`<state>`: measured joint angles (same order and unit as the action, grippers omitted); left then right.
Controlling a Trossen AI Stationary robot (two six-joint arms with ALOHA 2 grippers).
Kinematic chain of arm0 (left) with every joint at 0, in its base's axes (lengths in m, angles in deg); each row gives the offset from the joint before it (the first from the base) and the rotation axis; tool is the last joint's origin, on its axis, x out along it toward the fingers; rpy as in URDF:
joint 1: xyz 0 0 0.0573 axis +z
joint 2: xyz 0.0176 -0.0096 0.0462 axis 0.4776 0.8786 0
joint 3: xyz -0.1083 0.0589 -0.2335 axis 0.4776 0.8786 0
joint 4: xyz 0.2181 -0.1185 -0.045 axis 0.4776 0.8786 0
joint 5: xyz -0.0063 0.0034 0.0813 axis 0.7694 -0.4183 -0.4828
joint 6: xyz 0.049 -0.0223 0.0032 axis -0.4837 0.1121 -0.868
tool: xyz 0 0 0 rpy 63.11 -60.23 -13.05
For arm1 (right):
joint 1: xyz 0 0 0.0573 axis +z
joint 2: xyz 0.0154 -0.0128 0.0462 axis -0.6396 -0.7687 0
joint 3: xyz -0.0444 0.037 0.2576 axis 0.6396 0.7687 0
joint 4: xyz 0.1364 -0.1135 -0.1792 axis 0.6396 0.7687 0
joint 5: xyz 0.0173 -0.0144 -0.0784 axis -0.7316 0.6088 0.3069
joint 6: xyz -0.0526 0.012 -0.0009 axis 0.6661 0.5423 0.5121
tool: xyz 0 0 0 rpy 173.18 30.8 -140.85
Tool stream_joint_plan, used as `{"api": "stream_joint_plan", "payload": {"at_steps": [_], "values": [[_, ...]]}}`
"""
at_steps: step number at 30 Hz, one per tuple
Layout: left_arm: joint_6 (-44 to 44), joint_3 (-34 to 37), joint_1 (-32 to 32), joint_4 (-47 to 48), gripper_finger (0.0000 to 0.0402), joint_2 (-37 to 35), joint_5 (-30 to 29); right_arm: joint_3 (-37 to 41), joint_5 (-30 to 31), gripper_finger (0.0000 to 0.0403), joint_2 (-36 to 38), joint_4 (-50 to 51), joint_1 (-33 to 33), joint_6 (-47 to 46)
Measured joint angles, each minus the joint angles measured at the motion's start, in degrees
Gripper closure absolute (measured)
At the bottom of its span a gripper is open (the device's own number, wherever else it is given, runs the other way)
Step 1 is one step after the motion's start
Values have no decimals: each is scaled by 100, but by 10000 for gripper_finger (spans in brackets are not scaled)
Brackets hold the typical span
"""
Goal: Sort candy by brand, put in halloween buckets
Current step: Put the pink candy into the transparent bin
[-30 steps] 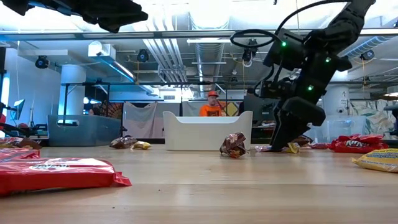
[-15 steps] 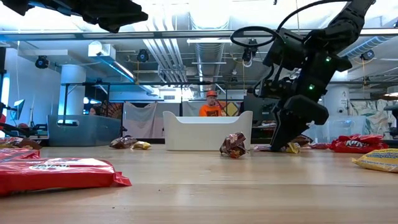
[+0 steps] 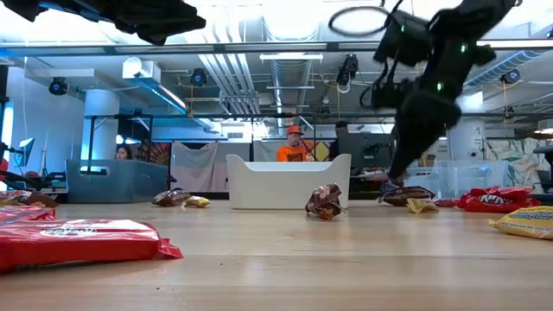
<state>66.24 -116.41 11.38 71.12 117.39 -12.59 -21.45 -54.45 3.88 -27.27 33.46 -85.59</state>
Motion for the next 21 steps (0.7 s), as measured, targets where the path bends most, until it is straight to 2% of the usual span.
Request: {"api": "stream_joint_plan", "payload": {"at_steps": [2, 4, 7, 9, 11, 15, 18, 21], "values": [[-42, 0, 5, -6, 255, 0, 0, -186, 130, 374, 267, 141, -11, -219], [-63, 0, 7, -22, 255, 0, -14, -418, 671, 374, 504, 510, -36, -552], [-71, 1, 7, -79, 255, 0, -24, -791, 1905, 374, 735, 1400, -142, -1314], [-73, 2, 9, -128, 255, 0, -24, -1063, 2989, 375, 811, 2028, -286, -2323], [-118, 2, 9, -188, 255, 0, -24, -1347, 3607, 375, 820, 2860, -533, -3088], [-165, 4, 9, -314, 255, 0, -24, -1730, 3757, 375, 670, 4241, -1307, -4053], [-165, 4, 9, -319, 255, 0, -24, -1718, 3750, 375, 534, 4393, -1966, -4151], [-165, 4, 9, -319, 255, 0, -22, -1647, 3643, 375, 384, 4242, -2565, -3773]]}}
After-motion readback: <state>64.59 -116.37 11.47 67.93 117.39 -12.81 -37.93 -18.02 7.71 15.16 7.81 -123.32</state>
